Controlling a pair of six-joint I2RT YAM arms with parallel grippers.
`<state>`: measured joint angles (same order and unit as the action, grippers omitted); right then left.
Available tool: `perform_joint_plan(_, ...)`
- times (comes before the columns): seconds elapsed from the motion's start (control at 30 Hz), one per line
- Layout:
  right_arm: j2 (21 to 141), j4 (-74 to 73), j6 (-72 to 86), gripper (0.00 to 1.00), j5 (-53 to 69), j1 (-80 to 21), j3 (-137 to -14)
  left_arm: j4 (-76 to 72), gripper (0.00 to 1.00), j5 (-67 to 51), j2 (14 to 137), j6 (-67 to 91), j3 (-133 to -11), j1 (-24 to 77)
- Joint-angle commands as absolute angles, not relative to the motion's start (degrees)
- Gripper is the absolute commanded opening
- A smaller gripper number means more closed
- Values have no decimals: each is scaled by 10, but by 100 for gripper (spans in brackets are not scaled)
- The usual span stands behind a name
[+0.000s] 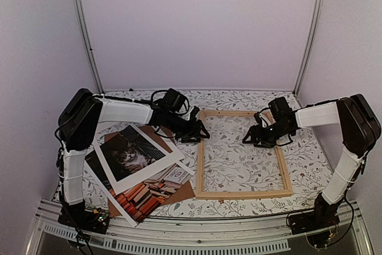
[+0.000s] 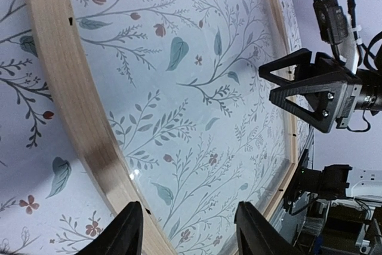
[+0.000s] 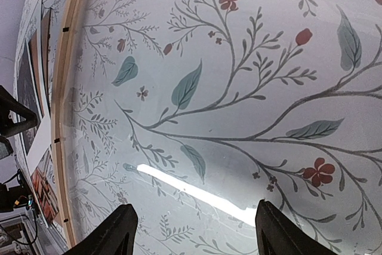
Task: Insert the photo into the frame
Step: Place the glass panel in the frame body.
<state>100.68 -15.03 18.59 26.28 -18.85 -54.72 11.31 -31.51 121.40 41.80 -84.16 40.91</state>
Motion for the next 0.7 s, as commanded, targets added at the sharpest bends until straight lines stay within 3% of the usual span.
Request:
perform_joint_plan(0.0,1007,-163,179,72,261,-191,-556,124,56,-285,1181,395,-834,403)
perform_joint_plan(0.23,964,-171,175,72,257,-191,-574,160,59,-228,1154,338,-837,408)
perform_joint_plan(0.4,920,-194,167,73,221,-191,-588,189,69,-163,1121,303,-825,408)
perform_joint_plan(0.67,880,-252,148,74,125,-189,-609,234,93,-61,1050,246,-792,406)
